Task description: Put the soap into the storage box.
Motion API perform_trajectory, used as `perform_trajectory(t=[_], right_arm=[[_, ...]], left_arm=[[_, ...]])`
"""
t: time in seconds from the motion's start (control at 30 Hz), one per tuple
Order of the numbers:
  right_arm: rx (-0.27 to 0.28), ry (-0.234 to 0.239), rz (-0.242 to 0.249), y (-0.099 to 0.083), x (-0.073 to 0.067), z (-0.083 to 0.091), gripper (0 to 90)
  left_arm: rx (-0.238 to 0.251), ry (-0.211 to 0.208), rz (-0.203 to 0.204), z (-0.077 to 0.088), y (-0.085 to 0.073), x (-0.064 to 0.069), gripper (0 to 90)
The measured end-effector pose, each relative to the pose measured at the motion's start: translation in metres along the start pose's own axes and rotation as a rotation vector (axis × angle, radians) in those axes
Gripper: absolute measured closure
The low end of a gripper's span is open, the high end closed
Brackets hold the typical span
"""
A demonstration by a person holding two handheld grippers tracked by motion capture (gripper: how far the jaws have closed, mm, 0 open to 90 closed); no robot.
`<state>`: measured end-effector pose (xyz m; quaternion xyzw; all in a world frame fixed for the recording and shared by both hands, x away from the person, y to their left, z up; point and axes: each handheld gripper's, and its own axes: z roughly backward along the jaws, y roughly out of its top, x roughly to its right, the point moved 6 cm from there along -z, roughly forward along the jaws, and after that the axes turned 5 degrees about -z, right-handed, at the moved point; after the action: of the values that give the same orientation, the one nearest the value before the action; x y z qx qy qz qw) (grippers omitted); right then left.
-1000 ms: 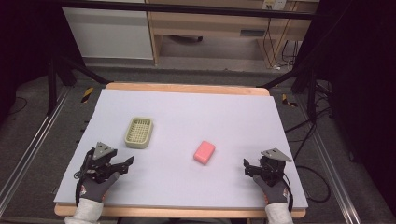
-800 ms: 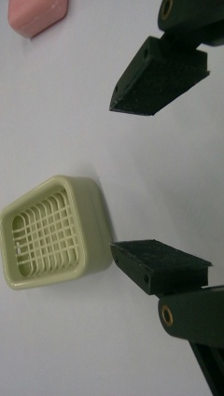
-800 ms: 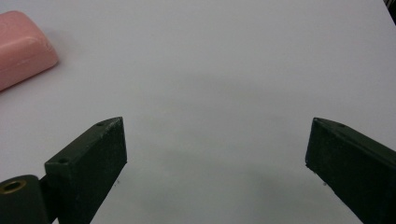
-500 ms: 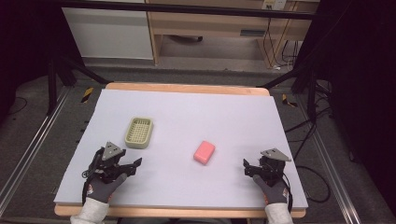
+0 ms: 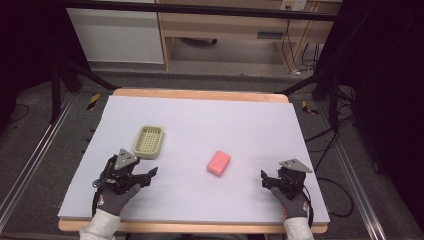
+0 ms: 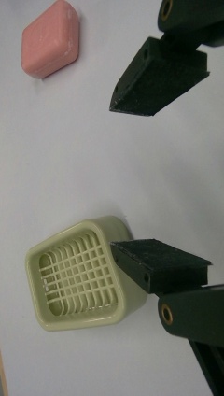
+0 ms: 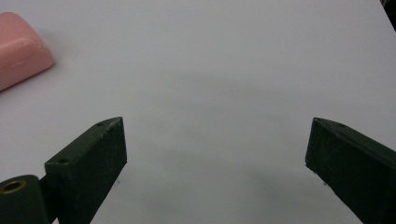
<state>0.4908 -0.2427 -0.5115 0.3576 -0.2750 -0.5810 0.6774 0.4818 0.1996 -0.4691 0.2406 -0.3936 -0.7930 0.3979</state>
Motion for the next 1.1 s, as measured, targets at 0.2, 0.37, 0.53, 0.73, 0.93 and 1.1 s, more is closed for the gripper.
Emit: perform_trajectory(t=[0.2,0.37,0.53,0.73,0.93,1.1], right_arm=[[-0.001,-0.001,-0.003,0.000,0.000,0.000,5.6],[0.000,-0.003,-0.009,0.000,0.000,0.000,5.5],[0.000,-0.004,-0.008,0.000,0.000,0.000,5.5],[0.001,-0.008,-0.010,0.000,0.000,0.000,5.4],[0.000,-0.007,-0.007,0.000,0.000,0.000,5.4],[0.000,-0.008,-0.007,0.000,0.000,0.000,5.4]], left_arm=[[-0.008,-0.011,-0.006,-0.002,0.001,0.003,26.7],[-0.011,-0.022,-0.010,-0.003,0.003,0.005,26.6],[-0.008,-0.028,-0.026,-0.005,0.011,0.009,26.6],[0.002,-0.038,-0.035,-0.007,0.020,0.013,26.6],[0.007,-0.049,-0.046,-0.008,0.027,0.019,26.4],[0.006,-0.061,-0.064,-0.012,0.035,0.026,26.3]])
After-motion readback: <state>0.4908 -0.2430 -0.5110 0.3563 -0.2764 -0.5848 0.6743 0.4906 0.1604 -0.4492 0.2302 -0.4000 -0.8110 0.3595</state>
